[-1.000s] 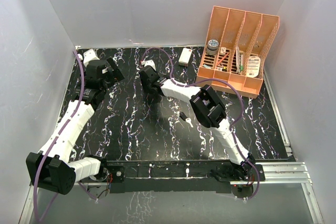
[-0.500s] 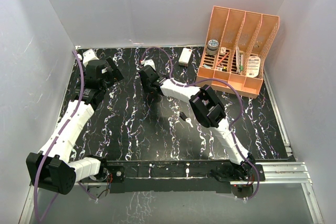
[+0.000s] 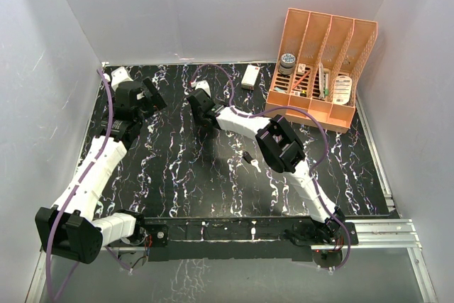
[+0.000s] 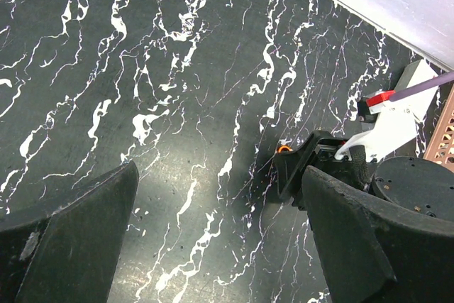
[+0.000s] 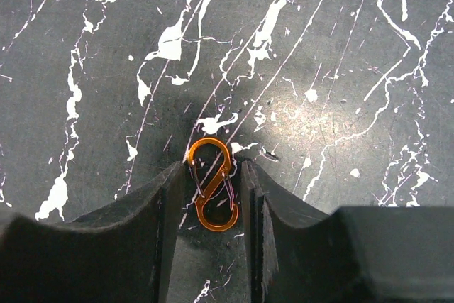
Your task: Put the keys on the keyring
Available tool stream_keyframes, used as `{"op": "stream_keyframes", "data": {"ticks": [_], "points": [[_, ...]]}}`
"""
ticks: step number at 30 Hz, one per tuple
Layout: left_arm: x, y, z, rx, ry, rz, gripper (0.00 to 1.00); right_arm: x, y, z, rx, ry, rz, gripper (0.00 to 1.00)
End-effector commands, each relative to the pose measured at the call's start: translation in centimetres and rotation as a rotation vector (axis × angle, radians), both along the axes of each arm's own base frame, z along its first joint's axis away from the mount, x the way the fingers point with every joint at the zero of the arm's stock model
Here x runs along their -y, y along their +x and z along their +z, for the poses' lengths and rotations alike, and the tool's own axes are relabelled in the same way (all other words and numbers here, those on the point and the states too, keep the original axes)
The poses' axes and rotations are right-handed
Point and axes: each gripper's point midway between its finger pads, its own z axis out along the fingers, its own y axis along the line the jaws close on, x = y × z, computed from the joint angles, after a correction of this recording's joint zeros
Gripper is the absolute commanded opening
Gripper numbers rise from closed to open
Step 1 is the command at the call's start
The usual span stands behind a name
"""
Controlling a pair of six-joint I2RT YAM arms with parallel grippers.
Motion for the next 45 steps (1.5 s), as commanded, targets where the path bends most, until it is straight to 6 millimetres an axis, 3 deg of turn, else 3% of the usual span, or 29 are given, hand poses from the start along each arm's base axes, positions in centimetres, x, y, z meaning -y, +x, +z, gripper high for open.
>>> {"op": "stream_keyframes", "data": {"ticks": [1, 7, 11, 24, 33, 45], "points": [[-0.3, -0.5, 1.3, 0.037, -0.004, -0.002, 0.99, 0.5, -0.3, 0.0, -0.012, -0.020, -0.019, 0.34], [-0.3, -0.5, 1.4, 0.039, -0.004, -0.003, 0.99, 0.7, -0.3, -0.2, -0.018, -0.027, -0.028, 0.07], [-0.5, -0.5, 1.3, 0.037, -0.005, 0.002, 0.99, 0.7, -0.3, -0.3, -0.021, -0.029, -0.031, 0.00], [-0.5, -0.5, 1.2, 0.034, -0.003, 0.003, 0.99, 1.2, 0.0, 0.2, 0.005, -0.042, -0.045, 0.00], [-0.3, -0.3, 1.2, 0.039, -0.010, -0.004, 0.99, 3.4, 0.0, 4.0, 0.103, -0.072, -0.076, 0.00], [0.4, 0.2, 0.6, 0.029, -0.025, -0.039, 0.98, 6.6, -2.4, 8.4, 0.192, 0.005, -0.107, 0.00]]}}
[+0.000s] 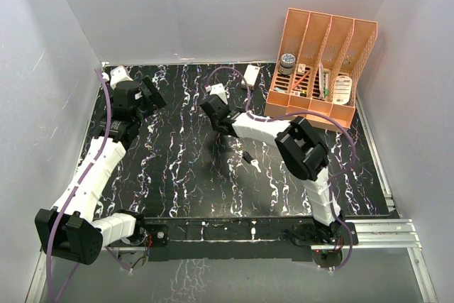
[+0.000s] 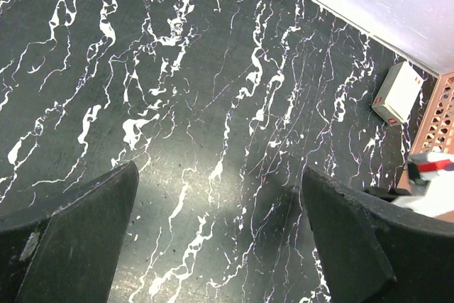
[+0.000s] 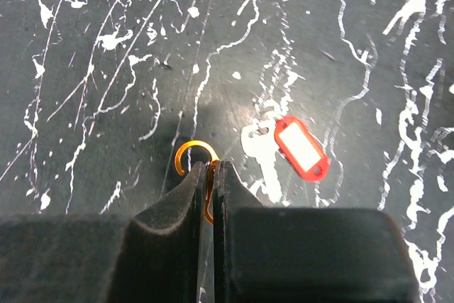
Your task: Put the keys on the keyring
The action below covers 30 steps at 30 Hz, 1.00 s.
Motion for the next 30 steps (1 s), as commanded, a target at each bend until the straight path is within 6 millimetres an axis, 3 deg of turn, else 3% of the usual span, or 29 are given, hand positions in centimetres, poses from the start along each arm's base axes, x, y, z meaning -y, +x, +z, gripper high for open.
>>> {"op": "stream_keyframes", "data": {"ticks": [1, 18, 30], "points": [[0.2, 0.0, -0.1, 0.003, -0.003, -0.024, 0.98, 0.3, 0.8, 6.3, 0.150, 0.116, -0.030, 0.00], [1.6, 0.0, -0.3, 0.007, -0.051, -0.081, 0.98, 4.7, -3.0, 10.1, 0.157, 0.296, -0.030, 0.00], [3.8, 0.4, -0.7, 0.025, -0.114, -0.183, 0.94, 6.7, -7.8, 9.2, 0.100, 0.425, -0.040, 0.00]]}}
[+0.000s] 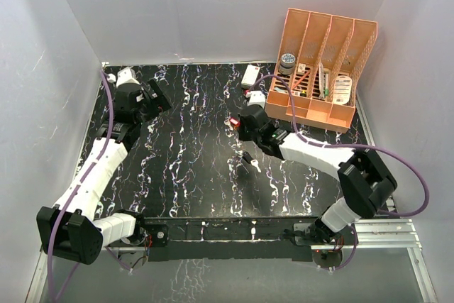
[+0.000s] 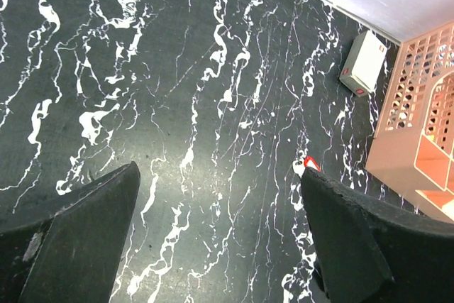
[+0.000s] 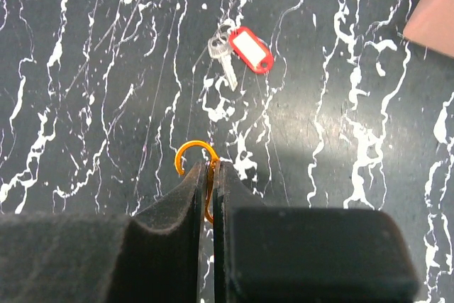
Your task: Put the keys on the keyring
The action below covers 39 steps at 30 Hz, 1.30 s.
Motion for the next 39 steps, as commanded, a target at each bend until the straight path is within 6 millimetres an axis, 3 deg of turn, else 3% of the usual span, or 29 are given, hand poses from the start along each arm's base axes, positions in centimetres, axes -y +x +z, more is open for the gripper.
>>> {"op": "stream_keyframes", "data": {"ticks": [1, 8, 16, 24, 33, 39], "points": [[1.7, 0.3, 0.2, 0.022, -0.055, -0.083, 0.94, -0.4, -0.4, 2.0, 0.045, 0.111, -0.009, 0.00], [4.3, -0.1, -0.2, 0.024, -0.107, -0.186, 0.90, 1.6, -0.7, 2.7, 0.071, 0.075, -0.064, 0.00], [7.8, -3.1, -3.3, -0.011, -0.131, -0.282, 0.89, 4.9, -0.4, 2.8, 0.091, 0.025, -0.181, 0.00], [12.1, -4.0, -4.5, -0.054, -0.079, -0.360, 0.87, 8.0, -0.7, 2.2, 0.081, -0.059, -0.274, 0.00], [15.2, -4.2, -5.7, -0.067, -0.070, -0.411, 0.87, 8.2, -1.1, 2.5, 0.120, 0.006, -0.260, 0.00], [15.8, -4.3, -5.8, -0.062, -0.066, -0.420, 0.87, 7.5, -1.5, 4.9, 0.237, 0.172, -0.229, 0.00]]}}
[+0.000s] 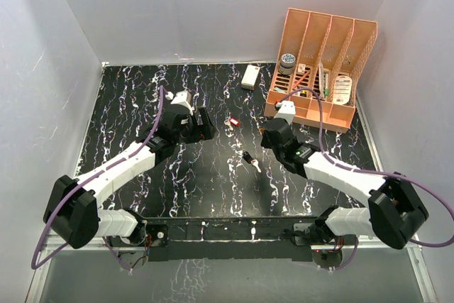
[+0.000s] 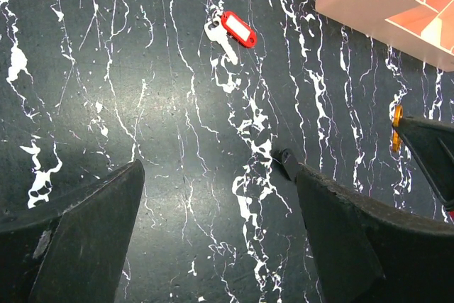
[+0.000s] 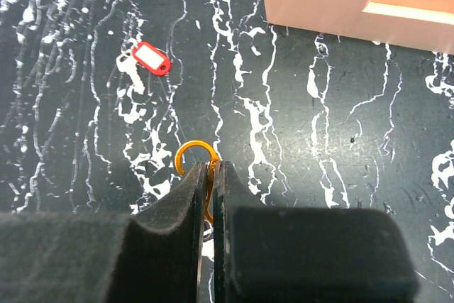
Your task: Put the keys on the keyring
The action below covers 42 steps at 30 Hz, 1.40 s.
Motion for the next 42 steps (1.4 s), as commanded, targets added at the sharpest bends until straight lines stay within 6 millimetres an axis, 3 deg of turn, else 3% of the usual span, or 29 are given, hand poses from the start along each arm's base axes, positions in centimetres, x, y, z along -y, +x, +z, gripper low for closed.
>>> {"op": "stream_keyframes", "data": {"ticks": [1, 7, 17, 42], "points": [[0.8, 1.0, 2.7, 0.070, -0.037, 0.010, 0.87, -1.1, 1.0, 5.3, 0.208, 0.194, 0.009, 0.00], [1.1, 0.9, 2.9, 0.083, -0.046, 0.006, 0.87, -0.6, 0.2, 8.8, 0.368, 0.319, 0.022, 0.00], [1.4, 0.7, 2.6, 0.078, -0.049, -0.003, 0.87, -0.3, -0.7, 10.3, 0.416, 0.370, 0.031, 0.00], [1.3, 0.6, 3.1, 0.090, -0.055, -0.003, 0.87, -1.4, 0.2, 9.0, 0.319, 0.282, 0.061, 0.00]]}}
